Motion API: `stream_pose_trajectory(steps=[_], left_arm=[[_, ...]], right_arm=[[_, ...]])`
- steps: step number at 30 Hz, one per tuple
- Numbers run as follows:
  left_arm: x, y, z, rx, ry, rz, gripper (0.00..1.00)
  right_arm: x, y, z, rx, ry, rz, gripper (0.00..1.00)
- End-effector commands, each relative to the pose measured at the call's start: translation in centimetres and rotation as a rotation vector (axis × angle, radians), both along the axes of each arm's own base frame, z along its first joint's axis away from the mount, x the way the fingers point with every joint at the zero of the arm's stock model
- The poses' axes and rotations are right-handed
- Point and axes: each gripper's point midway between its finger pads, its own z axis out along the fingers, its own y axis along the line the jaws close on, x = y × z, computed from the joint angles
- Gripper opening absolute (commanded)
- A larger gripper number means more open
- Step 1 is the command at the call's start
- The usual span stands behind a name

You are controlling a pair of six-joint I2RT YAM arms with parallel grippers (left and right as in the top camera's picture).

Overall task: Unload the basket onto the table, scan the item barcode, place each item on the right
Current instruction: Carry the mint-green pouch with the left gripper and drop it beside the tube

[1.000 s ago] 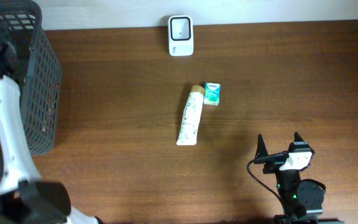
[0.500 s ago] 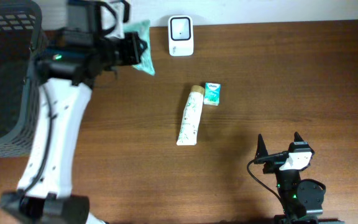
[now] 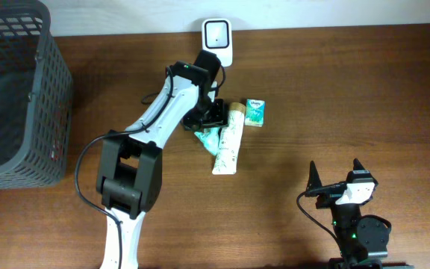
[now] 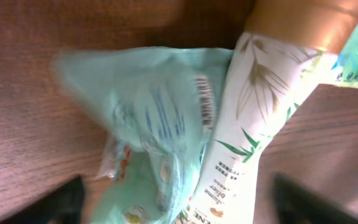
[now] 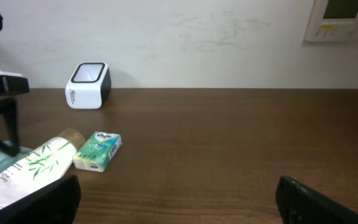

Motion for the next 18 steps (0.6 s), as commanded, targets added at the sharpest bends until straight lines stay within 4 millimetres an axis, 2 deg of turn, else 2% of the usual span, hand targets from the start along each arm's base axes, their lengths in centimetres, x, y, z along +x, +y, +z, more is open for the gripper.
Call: stream_pose_trajectory(steps=[1, 4, 6, 8, 10, 11, 12, 13, 16, 18], left_arm=[[2.7, 1.1, 4.1, -0.026, -0.07, 0.039, 0.99], [6.8, 4.0, 14.2, -0.087, -0.276, 0.062, 0.99], [9.1, 7.2, 22.7, -0.139, -0.493, 0.124, 0.99], [9.9, 11.6, 29.7, -0.17, -0.696, 0.208, 0.99], [9.8, 17.1, 35.3, -0.168, -0.874, 0.303, 0.99], [9.6, 19.9, 37.0, -0.154, -0.934, 0.353, 0.99], [8.9, 23.8, 38.7, -0.122, -0.986, 0.425, 0.99], [8.6, 26.3, 39.1, -0.098, -1.003, 0.47, 0.99], [6.8, 36.4, 38.2, 0.074, -0.987, 0.687, 0.99], [4.3, 42.7, 36.7, 0.217, -0.925, 0.83, 0.99]], right_arm=[[0.0, -0.2, -0.3, -0.004, 0.004, -0.008, 0.99], [0.0, -0.2, -0.3, -0.004, 0.004, -0.008, 0.99], [0.0, -0.2, -0.3, -0.004, 0.004, -0.008, 0.99], [0.0, -0.2, -0.3, -0.004, 0.004, -0.008, 0.99], [0.0, -0.2, -0.3, -0.004, 0.004, -0.008, 0.99], [0.0, -0.2, -0.3, -0.004, 0.004, -0.008, 0.99], [0.0, -0.2, -0.3, -0.004, 0.004, -0.008, 0.99], [0.0, -0.2, -0.3, -0.004, 0.004, -0.008, 0.99], [0.0, -0.2, -0.3, -0.004, 0.004, -0.008, 0.99], [0.0, -0.2, -0.3, -0.004, 0.004, -0.008, 0.99]])
